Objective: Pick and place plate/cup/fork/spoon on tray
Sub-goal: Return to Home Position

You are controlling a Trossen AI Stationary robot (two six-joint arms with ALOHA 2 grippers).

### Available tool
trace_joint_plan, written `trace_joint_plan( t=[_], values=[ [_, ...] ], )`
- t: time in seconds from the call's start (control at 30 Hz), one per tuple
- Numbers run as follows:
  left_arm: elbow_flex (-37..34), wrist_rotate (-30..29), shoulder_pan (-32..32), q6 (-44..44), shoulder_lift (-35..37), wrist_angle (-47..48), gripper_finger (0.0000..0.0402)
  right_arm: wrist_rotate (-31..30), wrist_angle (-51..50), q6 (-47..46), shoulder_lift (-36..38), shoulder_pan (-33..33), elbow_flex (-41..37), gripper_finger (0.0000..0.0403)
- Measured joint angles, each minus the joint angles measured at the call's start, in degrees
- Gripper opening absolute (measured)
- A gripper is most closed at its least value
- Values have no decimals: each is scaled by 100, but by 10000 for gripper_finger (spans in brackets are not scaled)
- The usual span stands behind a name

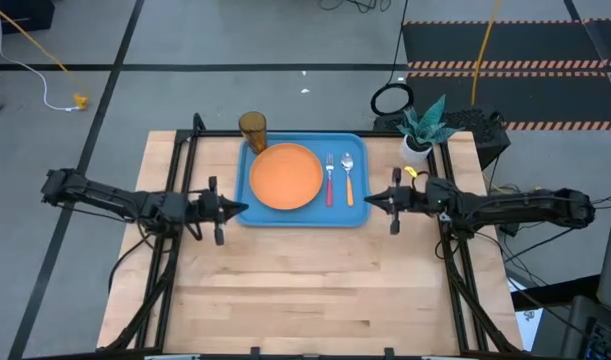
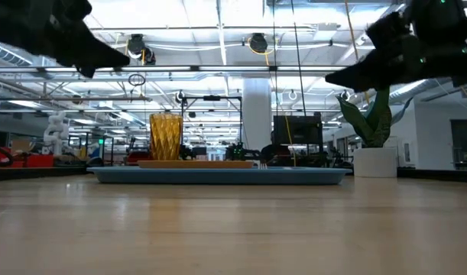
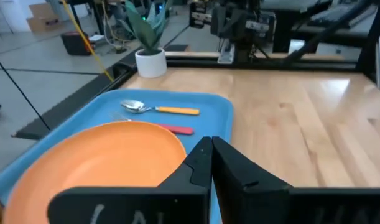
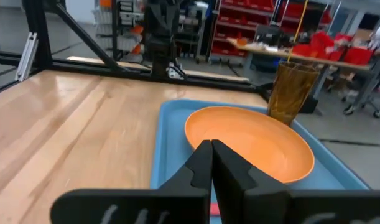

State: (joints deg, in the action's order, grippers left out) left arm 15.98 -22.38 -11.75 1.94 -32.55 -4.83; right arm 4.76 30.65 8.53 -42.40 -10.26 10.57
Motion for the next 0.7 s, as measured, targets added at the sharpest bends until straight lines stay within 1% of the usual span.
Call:
trace_joint_plan(
  t=[0.13,0.33,0.47,0.6,0.7],
  values=[
    [-497,-14,-7,188,1,-788,4,-7,764,26,3,-1,-421,0],
    [-1077,-16,-20,118,1,-1927,8,-8,828,271,9,-2,-757,0],
    [-1299,-17,-22,104,0,-2318,4,-16,875,272,16,-2,-864,0],
    [-1402,-63,-24,193,-1,-2362,10,-18,815,313,74,-2,-870,0],
    [-1406,-168,-24,176,-1,-2422,5,-21,598,251,259,64,-873,0]
  ],
)
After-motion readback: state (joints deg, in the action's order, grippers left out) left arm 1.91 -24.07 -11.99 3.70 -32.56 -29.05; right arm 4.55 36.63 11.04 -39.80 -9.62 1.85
